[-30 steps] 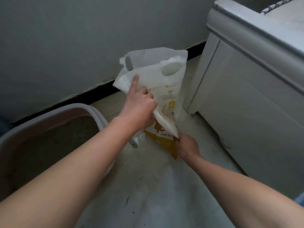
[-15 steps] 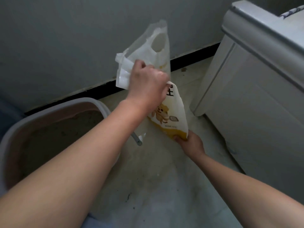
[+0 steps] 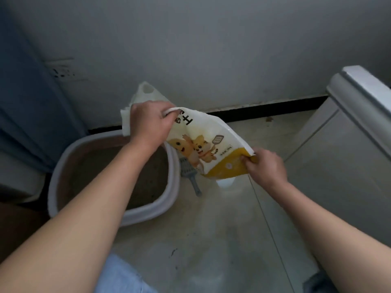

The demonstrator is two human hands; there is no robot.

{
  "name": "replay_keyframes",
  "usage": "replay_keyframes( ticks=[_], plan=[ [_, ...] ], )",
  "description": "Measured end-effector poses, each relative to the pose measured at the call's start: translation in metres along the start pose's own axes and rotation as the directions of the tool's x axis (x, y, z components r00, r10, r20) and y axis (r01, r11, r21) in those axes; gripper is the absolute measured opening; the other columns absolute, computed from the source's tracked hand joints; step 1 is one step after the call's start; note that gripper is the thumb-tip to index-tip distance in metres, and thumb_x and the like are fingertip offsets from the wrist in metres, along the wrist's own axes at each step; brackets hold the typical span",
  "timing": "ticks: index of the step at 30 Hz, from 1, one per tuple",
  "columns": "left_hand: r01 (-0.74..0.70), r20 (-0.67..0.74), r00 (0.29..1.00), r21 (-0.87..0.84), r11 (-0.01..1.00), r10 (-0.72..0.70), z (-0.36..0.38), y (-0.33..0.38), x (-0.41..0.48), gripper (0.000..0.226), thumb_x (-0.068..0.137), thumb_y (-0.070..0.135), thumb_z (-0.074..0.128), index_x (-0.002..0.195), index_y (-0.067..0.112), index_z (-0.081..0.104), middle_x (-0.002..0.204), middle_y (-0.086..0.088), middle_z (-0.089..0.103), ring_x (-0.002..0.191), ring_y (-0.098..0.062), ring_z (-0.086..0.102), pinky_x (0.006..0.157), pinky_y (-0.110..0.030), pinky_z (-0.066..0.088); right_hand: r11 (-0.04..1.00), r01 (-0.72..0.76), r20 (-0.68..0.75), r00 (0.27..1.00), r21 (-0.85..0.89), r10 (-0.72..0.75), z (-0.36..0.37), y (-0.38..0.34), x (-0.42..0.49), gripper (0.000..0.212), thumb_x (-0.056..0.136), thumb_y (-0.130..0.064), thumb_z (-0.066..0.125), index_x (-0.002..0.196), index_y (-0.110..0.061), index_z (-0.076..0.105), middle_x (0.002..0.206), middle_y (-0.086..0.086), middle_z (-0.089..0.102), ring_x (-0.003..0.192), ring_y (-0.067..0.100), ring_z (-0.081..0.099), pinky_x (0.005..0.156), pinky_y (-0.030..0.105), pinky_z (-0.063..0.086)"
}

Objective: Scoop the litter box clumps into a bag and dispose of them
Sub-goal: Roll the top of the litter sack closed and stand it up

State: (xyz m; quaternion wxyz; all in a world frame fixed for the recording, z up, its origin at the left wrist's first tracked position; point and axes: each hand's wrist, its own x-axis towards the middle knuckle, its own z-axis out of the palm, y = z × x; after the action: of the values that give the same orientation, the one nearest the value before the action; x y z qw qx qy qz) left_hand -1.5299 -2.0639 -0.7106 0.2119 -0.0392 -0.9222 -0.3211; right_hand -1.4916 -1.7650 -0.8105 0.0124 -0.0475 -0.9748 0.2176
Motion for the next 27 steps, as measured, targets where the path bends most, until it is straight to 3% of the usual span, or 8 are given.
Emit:
replay_keyframes(
  ticks=[3, 9, 15, 22, 27],
  plan=[
    [0.157, 0.004, 0.988, -0.056, 0.986, -0.157, -0.028, -0.023, -0.012, 0.021, 0.087, 0.038, 0.068, 0.094, 0.023, 0.079, 0.081, 0.005, 0.074, 0.078, -0.018, 0.068, 0.071, -0.036, 0.053, 0.999, 0.051, -0.019, 0.999, 0.004, -0.051, -0.021, -0.030, 0.002, 0.023, 0.088, -0.044, 0.059, 0.084, -0.022, 0.060, 0.074, 0.001, 0.066, 0.076, 0.033, 0.061, 0.062, 0.036, 0.046],
    [0.288, 0.033, 0.957, -0.021, 0.957, -0.287, -0.058, -0.057, -0.033, 0.019, 0.083, 0.041, 0.074, 0.089, 0.024, 0.080, 0.078, 0.007, 0.075, 0.078, -0.016, 0.070, 0.076, -0.038, 0.056, 0.990, 0.139, -0.009, 0.990, -0.028, -0.139, -0.028, -0.069, 0.001, 0.024, 0.087, -0.036, 0.060, 0.073, -0.018, 0.056, 0.065, 0.001, 0.061, 0.070, 0.033, 0.059, 0.057, 0.035, 0.042],
    [0.286, 0.067, 0.955, 0.053, 0.957, -0.289, -0.066, -0.074, -0.035, 0.018, 0.087, 0.038, 0.073, 0.087, 0.021, 0.079, 0.077, 0.005, 0.073, 0.080, -0.018, 0.068, 0.073, -0.036, 0.053, 0.972, 0.231, -0.035, 0.972, -0.045, -0.232, -0.026, -0.093, -0.001, 0.020, 0.087, -0.035, 0.060, 0.076, -0.018, 0.060, 0.067, 0.003, 0.063, 0.070, 0.034, 0.058, 0.059, 0.036, 0.047],
    [0.294, 0.061, 0.946, 0.240, 0.925, -0.317, -0.074, -0.099, -0.037, 0.010, 0.086, 0.034, 0.071, 0.092, 0.025, 0.074, 0.090, 0.001, 0.073, 0.088, -0.025, 0.065, 0.076, -0.039, 0.055, 0.950, 0.311, -0.091, 0.946, -0.029, -0.312, -0.026, -0.108, -0.002, 0.032, 0.089, -0.031, 0.062, 0.066, -0.017, 0.045, 0.055, -0.003, 0.050, 0.057, 0.029, 0.047, 0.052, 0.033, 0.032],
    [0.296, 0.077, 0.941, 0.290, 0.910, -0.330, -0.079, -0.107, -0.039, 0.009, 0.086, 0.027, 0.070, 0.094, 0.024, 0.073, 0.094, -0.001, 0.073, 0.091, -0.025, 0.064, 0.074, -0.034, 0.050, 0.924, 0.383, -0.141, 0.915, 0.007, -0.378, -0.024, -0.119, -0.002, 0.025, 0.091, -0.028, 0.060, 0.072, -0.014, 0.051, 0.057, 0.001, 0.056, 0.057, 0.027, 0.054, 0.054, 0.036, 0.046]
  ],
)
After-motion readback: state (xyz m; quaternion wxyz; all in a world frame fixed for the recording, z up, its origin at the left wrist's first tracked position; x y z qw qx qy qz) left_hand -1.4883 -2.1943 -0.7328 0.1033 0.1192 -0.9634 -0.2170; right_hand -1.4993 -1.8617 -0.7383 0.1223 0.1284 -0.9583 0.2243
